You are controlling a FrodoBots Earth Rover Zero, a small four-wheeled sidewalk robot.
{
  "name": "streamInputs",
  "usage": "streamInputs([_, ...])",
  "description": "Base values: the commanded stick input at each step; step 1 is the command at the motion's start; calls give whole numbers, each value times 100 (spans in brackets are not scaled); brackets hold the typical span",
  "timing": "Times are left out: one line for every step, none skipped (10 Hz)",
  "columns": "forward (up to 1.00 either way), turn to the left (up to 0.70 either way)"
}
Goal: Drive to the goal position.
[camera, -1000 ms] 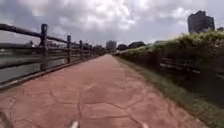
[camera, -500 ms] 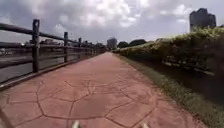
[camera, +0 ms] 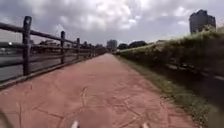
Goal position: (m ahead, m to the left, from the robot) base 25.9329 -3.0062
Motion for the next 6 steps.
streamInputs([70,0])
streamInputs([70,0])
streamInputs([70,0])
streamInputs([70,0])
streamInputs([70,0])
streamInputs([70,0])
